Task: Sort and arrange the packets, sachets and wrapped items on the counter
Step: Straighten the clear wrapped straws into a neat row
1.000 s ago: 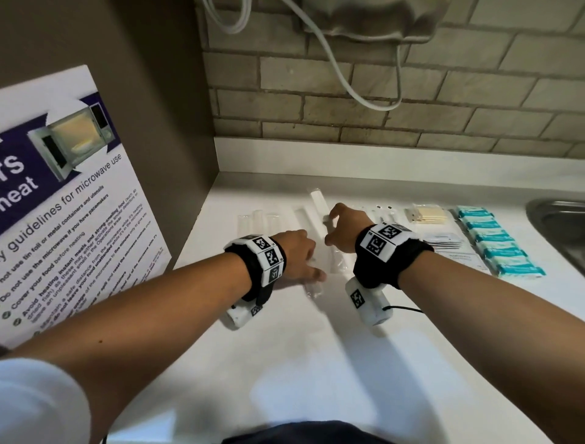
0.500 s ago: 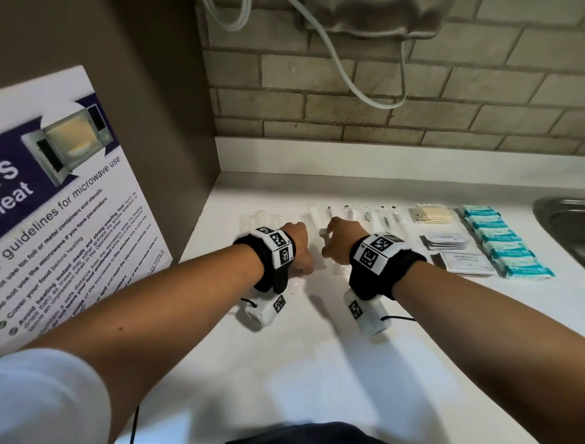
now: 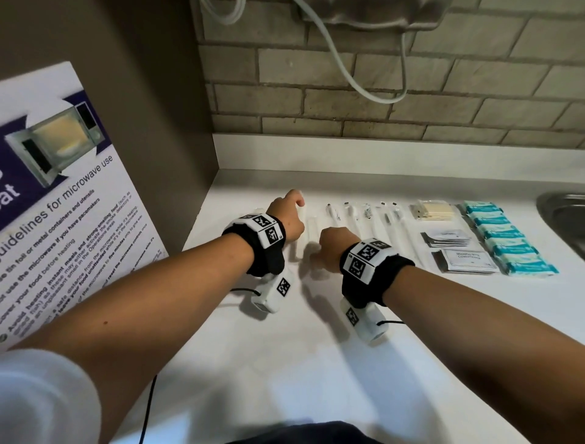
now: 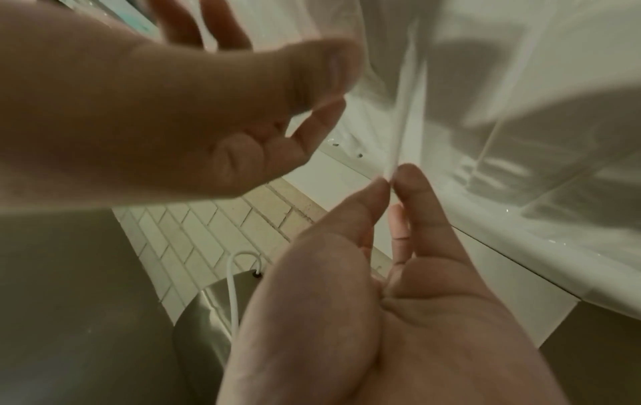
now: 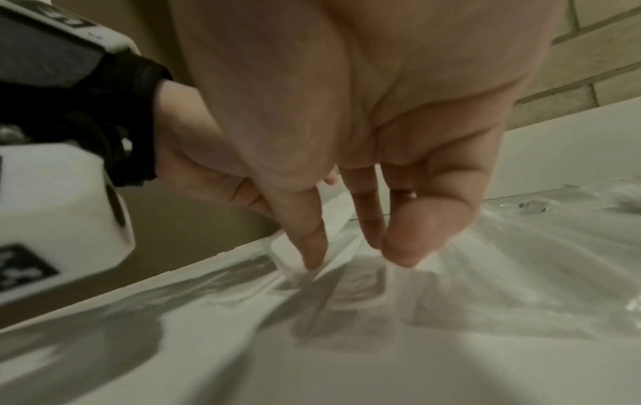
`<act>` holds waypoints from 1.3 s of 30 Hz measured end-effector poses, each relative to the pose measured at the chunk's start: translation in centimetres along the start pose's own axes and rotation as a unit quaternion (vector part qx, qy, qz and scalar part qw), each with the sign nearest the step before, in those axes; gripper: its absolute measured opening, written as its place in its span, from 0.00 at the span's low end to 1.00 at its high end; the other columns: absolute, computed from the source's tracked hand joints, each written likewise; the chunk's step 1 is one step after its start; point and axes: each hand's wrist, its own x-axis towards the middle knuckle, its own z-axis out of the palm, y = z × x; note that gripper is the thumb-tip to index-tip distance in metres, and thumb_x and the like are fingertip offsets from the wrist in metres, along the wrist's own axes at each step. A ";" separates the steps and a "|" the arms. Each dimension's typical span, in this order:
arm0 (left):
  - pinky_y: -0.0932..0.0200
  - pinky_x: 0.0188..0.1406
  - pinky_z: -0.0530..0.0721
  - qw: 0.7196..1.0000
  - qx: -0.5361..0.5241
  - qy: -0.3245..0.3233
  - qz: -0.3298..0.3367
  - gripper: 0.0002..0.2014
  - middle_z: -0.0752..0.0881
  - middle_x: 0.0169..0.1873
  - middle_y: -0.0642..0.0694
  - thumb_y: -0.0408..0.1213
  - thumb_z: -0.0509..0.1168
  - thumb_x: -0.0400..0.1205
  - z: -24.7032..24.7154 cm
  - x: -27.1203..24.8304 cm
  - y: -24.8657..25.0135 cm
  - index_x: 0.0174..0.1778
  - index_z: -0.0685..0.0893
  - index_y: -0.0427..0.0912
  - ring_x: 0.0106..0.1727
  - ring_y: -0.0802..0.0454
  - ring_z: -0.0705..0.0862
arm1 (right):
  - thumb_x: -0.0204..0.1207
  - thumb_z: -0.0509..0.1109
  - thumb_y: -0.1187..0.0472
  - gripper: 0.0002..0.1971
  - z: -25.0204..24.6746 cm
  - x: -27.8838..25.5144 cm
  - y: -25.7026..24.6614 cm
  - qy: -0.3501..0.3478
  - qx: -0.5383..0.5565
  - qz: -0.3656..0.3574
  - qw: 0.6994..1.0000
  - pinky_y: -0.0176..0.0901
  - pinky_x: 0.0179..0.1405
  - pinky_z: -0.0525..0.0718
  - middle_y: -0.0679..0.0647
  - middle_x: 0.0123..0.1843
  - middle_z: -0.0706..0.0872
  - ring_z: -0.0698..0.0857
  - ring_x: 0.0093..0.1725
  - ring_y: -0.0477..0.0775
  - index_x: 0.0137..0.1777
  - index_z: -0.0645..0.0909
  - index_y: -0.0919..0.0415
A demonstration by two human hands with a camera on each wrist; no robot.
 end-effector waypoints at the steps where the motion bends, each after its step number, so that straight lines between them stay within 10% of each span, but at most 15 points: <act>1: 0.58 0.43 0.74 1.000 0.000 0.004 0.001 0.22 0.78 0.62 0.40 0.27 0.62 0.77 0.3 0.2 -0.1 0.66 0.73 0.46 0.52 0.42 0.81 | 0.76 0.68 0.54 0.14 -0.2 0.0 0.1 0.006 0.000 -0.005 1.000 0.39 0.31 0.78 0.55 0.45 0.86 0.86 0.43 0.57 0.56 0.82 0.62; 12: 0.52 0.66 0.72 0.979 0.200 -0.039 0.022 0.21 0.74 0.66 0.47 0.40 0.63 0.77 1.1 0.2 -2.0 0.67 0.80 0.58 0.70 0.41 0.71 | 0.79 0.67 0.55 0.19 -0.5 -0.1 1.3 0.036 -0.111 -0.103 0.988 0.48 0.67 0.74 0.55 0.64 0.83 0.70 0.73 0.59 0.69 0.79 0.56; 16: 0.45 0.65 0.68 0.939 0.328 -0.098 0.043 0.04 0.78 0.50 0.46 0.43 0.60 0.74 1.5 -1.0 -2.6 0.38 0.79 0.49 0.63 0.39 0.69 | 0.78 0.66 0.57 0.17 0.8 0.2 0.7 0.006 -0.159 -0.121 0.980 0.47 0.62 0.71 0.53 0.58 0.86 0.69 0.68 0.58 0.66 0.82 0.53; 32: 0.47 0.61 0.66 0.926 0.351 -0.019 0.136 0.13 0.80 0.66 0.51 0.48 0.61 0.79 3.2 -5.6 -2.3 0.55 0.82 0.48 0.67 0.42 0.70 | 0.81 0.59 0.55 0.21 3.5 -3.0 1.8 0.017 -0.079 -0.185 0.979 0.53 0.64 0.80 0.57 0.67 0.77 0.73 0.69 0.59 0.71 0.77 0.57; 39: 0.47 0.59 0.67 0.916 0.382 -0.036 0.117 0.08 0.84 0.54 0.50 0.43 0.57 0.81 3.5 -6.8 -2.0 0.47 0.80 0.47 0.62 0.43 0.71 | 0.79 0.59 0.51 0.21 3.6 -2.5 2.3 0.008 -0.055 -0.152 0.987 0.49 0.53 0.79 0.58 0.64 0.80 0.78 0.65 0.60 0.67 0.77 0.62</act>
